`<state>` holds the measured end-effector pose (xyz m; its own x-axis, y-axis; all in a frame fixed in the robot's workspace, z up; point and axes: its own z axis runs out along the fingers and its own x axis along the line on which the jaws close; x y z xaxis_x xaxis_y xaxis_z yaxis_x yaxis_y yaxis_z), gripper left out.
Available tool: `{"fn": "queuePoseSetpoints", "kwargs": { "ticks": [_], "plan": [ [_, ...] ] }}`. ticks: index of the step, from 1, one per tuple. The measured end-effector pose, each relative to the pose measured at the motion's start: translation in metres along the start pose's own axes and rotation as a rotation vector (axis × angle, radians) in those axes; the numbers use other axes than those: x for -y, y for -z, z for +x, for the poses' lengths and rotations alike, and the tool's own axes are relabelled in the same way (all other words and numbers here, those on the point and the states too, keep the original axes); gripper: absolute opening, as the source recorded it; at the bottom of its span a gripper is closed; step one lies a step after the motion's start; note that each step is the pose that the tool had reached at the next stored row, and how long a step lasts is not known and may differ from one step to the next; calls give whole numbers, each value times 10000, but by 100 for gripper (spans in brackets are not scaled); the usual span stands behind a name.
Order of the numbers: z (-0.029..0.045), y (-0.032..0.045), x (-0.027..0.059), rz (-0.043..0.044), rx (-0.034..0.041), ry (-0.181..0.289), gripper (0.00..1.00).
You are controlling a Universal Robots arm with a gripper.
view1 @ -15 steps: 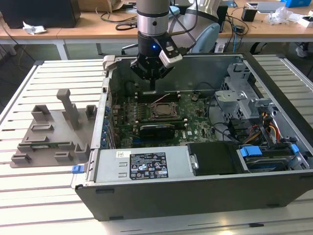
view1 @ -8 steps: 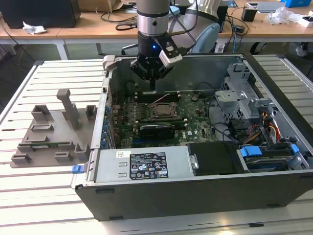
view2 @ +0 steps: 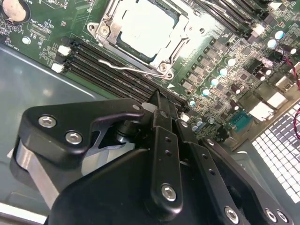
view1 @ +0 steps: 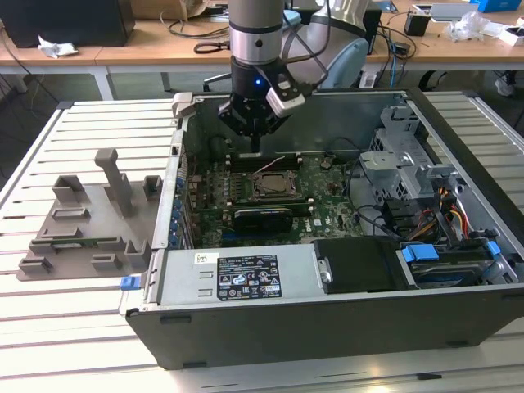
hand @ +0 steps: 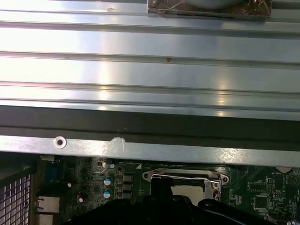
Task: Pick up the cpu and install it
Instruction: 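Install the first cpu locking lever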
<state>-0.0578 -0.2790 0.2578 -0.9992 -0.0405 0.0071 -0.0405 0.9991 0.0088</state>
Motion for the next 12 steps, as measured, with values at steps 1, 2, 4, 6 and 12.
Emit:
{"fn": "queuePoseSetpoints", "kwargs": {
  "ticks": [1,2,4,6,12],
  "plan": [
    [0,-15,0,-15,1,1,11],
    [0,-27,0,-26,1,1,11],
    [0,-92,1,-41,2,0,11],
    [-1,-138,1,-41,1,1,11],
    [-2,-230,2,-41,1,1,11]
  ]
}}
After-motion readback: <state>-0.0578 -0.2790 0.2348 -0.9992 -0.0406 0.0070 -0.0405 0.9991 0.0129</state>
